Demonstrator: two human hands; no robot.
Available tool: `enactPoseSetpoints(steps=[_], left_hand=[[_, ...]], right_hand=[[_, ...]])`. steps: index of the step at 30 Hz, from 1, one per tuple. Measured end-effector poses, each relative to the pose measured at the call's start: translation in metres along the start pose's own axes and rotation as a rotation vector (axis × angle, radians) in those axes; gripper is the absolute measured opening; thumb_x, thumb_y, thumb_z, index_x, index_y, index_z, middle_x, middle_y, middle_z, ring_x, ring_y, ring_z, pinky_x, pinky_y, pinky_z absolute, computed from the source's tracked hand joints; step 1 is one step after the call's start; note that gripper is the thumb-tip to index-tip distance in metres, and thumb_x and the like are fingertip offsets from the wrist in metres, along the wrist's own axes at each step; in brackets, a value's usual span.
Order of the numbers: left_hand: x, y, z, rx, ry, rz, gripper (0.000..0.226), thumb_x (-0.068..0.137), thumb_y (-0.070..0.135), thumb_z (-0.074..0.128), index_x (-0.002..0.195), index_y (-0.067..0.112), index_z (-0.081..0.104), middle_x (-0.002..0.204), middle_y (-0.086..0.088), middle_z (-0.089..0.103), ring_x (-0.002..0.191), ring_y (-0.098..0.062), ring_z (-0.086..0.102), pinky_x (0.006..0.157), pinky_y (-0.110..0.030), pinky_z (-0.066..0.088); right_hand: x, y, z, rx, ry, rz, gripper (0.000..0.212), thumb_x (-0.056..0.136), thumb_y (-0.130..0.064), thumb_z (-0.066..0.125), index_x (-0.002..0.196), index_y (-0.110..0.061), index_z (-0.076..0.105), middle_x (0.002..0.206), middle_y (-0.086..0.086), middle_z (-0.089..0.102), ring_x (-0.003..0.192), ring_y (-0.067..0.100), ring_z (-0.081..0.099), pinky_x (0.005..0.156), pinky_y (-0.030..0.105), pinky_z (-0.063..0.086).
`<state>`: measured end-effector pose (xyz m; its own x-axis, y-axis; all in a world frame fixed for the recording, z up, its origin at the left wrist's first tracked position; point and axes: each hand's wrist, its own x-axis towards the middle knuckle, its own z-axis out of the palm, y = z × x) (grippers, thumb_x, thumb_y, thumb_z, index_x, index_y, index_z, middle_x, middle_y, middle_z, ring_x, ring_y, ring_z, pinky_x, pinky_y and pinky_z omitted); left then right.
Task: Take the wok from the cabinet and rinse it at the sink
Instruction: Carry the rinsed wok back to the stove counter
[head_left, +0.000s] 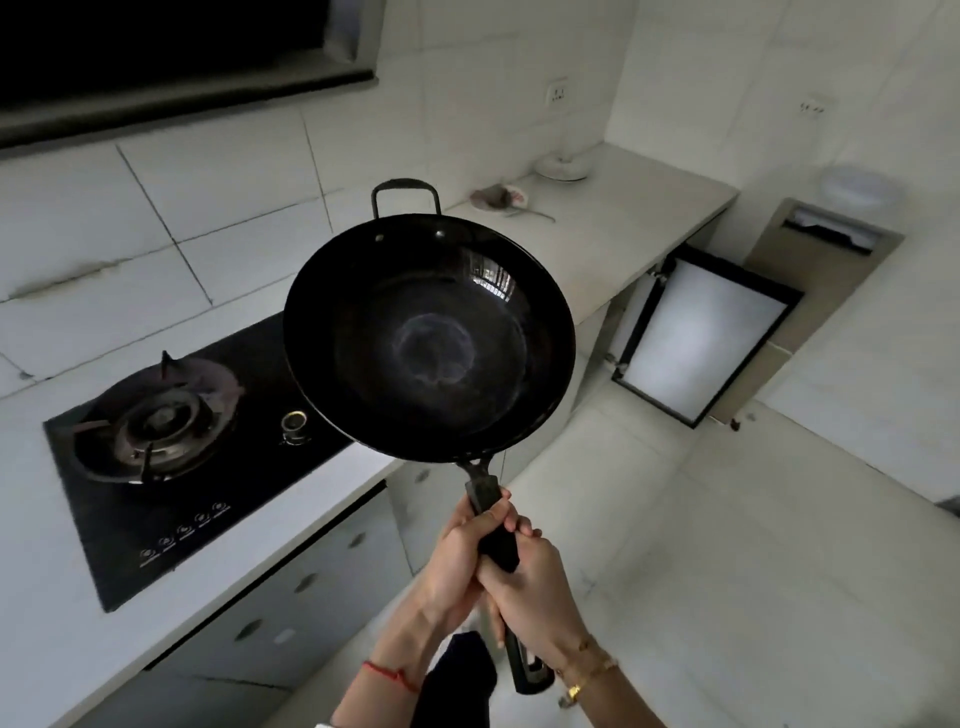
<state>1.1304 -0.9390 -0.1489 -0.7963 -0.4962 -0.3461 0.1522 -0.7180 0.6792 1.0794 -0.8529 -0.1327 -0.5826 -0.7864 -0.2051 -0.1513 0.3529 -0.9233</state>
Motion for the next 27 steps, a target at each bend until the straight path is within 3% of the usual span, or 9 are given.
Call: enactPoseSetpoints(steps=[6,14,17,22,27], left_hand=[[0.099,0.011,0.018,0.034,-0.025,-0.018,0.009,0.094,0.004,0.053,0.1,0.007,0.047,0.073,-0.009,0.049,0.076,-0.026,0.058,0.098,-0.047,0.047],[0.245,0.05,0.048,0.008,-0.024,-0.02,0.01,0.093,0.004,0.054,0.1,0.007,0.048,0.073,-0.009,0.049,0.078,-0.026,0.057,0.101,-0.048,0.043],[0.29,0.067,0.054,0.023,-0.046,-0.017,0.01,0.092,0.005,0.055,0.1,0.007,0.049,0.074,-0.009,0.049,0.079,-0.027,0.057,0.101,-0.047,0.042],[0.352,0.086,0.06,-0.012,-0.025,-0.005,0.011,0.093,0.002,0.052,0.101,0.006,0.047,0.073,-0.01,0.047,0.077,-0.027,0.056,0.096,-0.045,0.046],[0.411,0.101,0.058,-0.016,0.037,0.013,0.021,0.087,0.007,0.058,0.102,0.006,0.045,0.072,-0.009,0.049,0.076,-0.026,0.056,0.105,-0.05,0.04]], right_hand=[[0.088,0.01,-0.036,0.006,0.058,0.029,0.025,0.086,-0.01,0.053,0.061,-0.013,0.051,0.035,0.004,0.049,0.027,0.017,0.046,0.04,0.023,0.042],[0.228,-0.003,-0.097,-0.036,0.047,0.027,0.024,0.086,-0.01,0.053,0.064,-0.003,0.052,0.033,-0.001,0.047,0.028,0.018,0.045,0.038,0.025,0.042],[0.273,-0.011,-0.111,-0.044,0.038,0.031,0.027,0.087,-0.01,0.052,0.06,-0.006,0.051,0.033,0.001,0.047,0.025,0.017,0.043,0.038,0.024,0.041],[0.336,-0.019,-0.13,-0.048,0.014,0.053,0.016,0.087,-0.008,0.052,0.071,-0.006,0.051,0.035,-0.002,0.047,0.028,0.01,0.046,0.041,0.015,0.038],[0.402,-0.019,-0.142,-0.054,-0.047,0.037,0.019,0.089,-0.01,0.048,0.071,-0.003,0.051,0.034,0.001,0.048,0.03,0.023,0.052,0.04,0.028,0.048]])
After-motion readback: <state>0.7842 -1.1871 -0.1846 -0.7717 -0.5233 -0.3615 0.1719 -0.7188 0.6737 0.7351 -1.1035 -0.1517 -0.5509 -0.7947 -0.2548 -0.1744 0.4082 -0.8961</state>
